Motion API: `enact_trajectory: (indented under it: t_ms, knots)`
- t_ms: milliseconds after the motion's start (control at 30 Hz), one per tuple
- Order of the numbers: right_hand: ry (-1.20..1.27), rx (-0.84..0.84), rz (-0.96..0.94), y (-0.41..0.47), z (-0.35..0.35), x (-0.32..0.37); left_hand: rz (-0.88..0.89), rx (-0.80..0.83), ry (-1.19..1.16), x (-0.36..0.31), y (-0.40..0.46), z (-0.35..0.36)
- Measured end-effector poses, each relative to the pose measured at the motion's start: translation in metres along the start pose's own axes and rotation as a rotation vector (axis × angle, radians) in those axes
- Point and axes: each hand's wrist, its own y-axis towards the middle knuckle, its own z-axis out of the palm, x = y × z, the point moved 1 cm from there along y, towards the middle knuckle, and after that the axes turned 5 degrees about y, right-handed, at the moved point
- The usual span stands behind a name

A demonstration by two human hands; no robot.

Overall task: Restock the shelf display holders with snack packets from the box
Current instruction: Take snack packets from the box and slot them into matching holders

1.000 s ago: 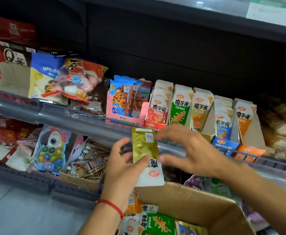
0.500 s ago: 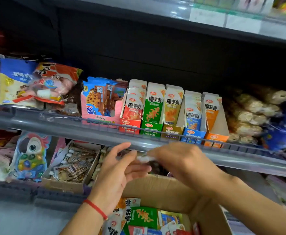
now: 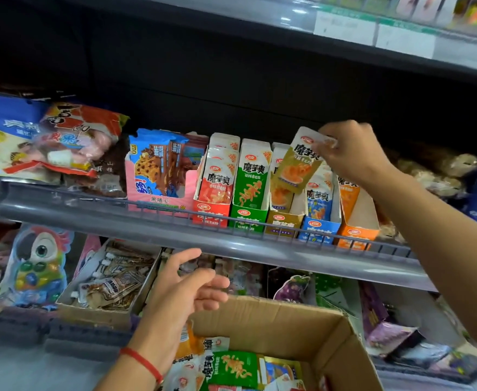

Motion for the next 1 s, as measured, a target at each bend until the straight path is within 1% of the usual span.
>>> enact_trajectory:
  t_ms: [100, 167, 267, 333, 433, 533, 633, 700, 767, 800, 833, 933, 1000]
  knots:
    - [-0.076, 0.128, 0.010, 0.012, 0.023, 0.001, -0.002, -0.006, 0.008, -0.001, 0.003, -0.001]
    - [-0.176, 0.219, 0.038, 0.015, 0.040, 0.002, -0.003, -0.012, 0.018, -0.001, 0.006, -0.001]
    - [-0.308, 0.283, 0.034, 0.020, 0.057, 0.001, -0.015, -0.019, 0.043, -0.002, 0.008, -0.001]
    - [-0.344, 0.259, 0.030, 0.024, 0.061, -0.002, -0.031, -0.017, 0.058, -0.002, 0.009, 0.000]
    - [-0.379, 0.172, 0.005, 0.026, 0.063, -0.003, -0.054, -0.016, 0.082, -0.003, 0.008, 0.001]
    - [-0.331, 0.064, -0.058, 0.015, 0.061, -0.002, -0.078, -0.031, 0.165, -0.002, 0.010, 0.000]
    - [-0.141, -0.026, -0.143, -0.015, 0.055, 0.005, -0.079, -0.031, 0.390, 0.009, 0.014, -0.004]
    - [-0.003, -0.006, -0.227, -0.051, 0.055, 0.015, -0.044, 0.000, 0.611, 0.019, 0.013, -0.007]
    - [0.119, 0.094, -0.303, -0.096, 0.060, 0.026, -0.005, 0.040, 0.823, 0.027, 0.009, -0.006]
    - [0.159, 0.184, -0.317, -0.119, 0.064, 0.034, 0.009, 0.062, 0.912, 0.031, 0.007, -0.005]
    - [0.169, 0.307, -0.315, -0.142, 0.073, 0.039, 0.018, 0.086, 0.987, 0.034, 0.004, -0.004]
    - [0.102, 0.769, -0.236, -0.206, 0.109, 0.047, 0.047, 0.139, 1.198, 0.041, -0.002, -0.002]
    - [0.124, 1.003, -0.163, -0.242, 0.134, 0.051, 0.055, 0.141, 1.281, 0.046, -0.004, -0.004]
